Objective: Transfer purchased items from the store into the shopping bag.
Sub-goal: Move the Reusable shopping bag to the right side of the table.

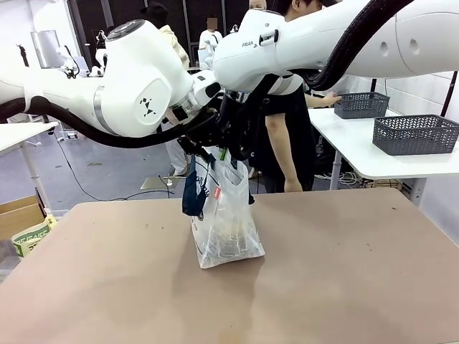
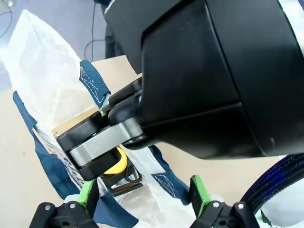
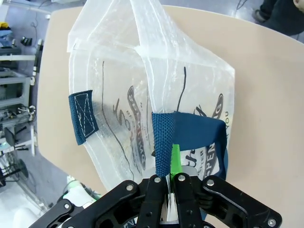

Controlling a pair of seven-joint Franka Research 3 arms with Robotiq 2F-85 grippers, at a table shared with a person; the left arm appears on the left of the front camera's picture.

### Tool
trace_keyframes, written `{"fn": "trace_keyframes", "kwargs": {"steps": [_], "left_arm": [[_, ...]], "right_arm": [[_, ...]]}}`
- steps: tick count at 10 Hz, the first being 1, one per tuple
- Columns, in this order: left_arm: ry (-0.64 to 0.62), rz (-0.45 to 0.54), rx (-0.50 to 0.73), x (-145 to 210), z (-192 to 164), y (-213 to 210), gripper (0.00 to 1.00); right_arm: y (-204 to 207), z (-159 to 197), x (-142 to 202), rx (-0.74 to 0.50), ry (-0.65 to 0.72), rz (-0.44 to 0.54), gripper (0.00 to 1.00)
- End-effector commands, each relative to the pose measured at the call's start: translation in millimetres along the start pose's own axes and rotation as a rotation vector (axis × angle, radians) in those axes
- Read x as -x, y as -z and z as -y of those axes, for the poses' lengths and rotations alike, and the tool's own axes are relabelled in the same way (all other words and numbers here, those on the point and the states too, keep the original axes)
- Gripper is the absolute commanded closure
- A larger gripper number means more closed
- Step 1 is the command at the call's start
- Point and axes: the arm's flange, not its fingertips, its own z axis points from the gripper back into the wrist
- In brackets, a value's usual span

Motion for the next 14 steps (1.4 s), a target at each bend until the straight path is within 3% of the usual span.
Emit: {"fn": "trace_keyframes", "kwargs": {"steps": [1,3,8,14], "left_arm": [[-0.004,-0.032,-0.031,3,13,5,0.0],[0.0,-0.05,-0.047,6,14,9,0.0],[0.008,-0.067,-0.06,7,13,15,0.98],[0.067,-0.084,-0.059,11,4,3,1.0]], "right_arm": [[7,1,2,-0.04,-0.012,0.007,1.0],[8,1,1,-0.039,-0.008,0.003,1.0],[7,1,1,-0.035,-0.015,0.005,1.0],[5,11,7,-0.034,-0.008,-0.006,1.0]]}}
